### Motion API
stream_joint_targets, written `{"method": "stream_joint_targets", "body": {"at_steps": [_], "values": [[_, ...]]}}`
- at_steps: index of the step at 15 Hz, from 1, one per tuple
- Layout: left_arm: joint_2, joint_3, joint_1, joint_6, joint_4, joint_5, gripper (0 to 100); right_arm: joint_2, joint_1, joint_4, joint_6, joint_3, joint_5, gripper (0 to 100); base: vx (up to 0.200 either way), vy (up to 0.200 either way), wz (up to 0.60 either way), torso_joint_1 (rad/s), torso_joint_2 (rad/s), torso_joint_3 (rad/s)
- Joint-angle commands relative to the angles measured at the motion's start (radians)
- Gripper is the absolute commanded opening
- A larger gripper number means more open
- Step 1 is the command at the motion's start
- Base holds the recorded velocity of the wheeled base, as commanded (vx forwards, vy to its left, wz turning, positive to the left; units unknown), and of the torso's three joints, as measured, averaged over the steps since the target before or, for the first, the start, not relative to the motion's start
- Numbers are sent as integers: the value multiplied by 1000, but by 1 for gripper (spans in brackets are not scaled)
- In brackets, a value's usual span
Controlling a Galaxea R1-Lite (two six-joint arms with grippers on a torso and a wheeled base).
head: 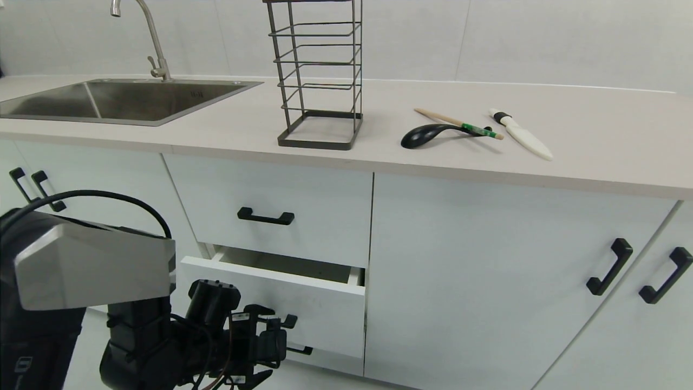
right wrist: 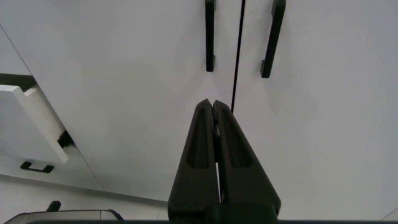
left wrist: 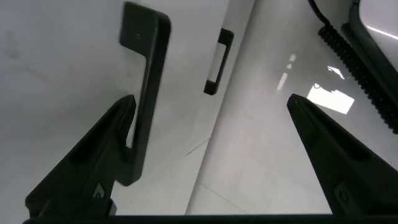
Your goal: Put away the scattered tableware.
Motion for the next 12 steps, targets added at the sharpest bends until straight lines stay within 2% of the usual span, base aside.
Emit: {"method": "stream_joint_targets", "body": {"at_steps": [1, 3, 6, 7, 8, 9, 12], "values": [[-234, 95, -49, -2, -3, -16, 100, 2, 0, -1, 0, 0, 0, 0, 0, 0, 0, 0, 0, 0], [-403, 200, -64, -32, -4, -16, 100, 2, 0, 1, 0, 0, 0, 0, 0, 0, 0, 0, 0, 0], [-569, 303, -72, -49, -3, -16, 100, 2, 0, 1, 0, 0, 0, 0, 0, 0, 0, 0, 0, 0], [-589, 304, -72, -67, -6, -16, 100, 2, 0, -1, 0, 0, 0, 0, 0, 0, 0, 0, 0, 0], [-590, 304, -72, -72, -6, -16, 100, 2, 0, -1, 0, 0, 0, 0, 0, 0, 0, 0, 0, 0], [-589, 284, -73, -104, -17, -16, 100, 2, 0, 1, 0, 0, 0, 0, 0, 0, 0, 0, 0, 0], [-515, 195, -73, -107, -18, -16, 100, 2, 0, -1, 0, 0, 0, 0, 0, 0, 0, 0, 0, 0]]}}
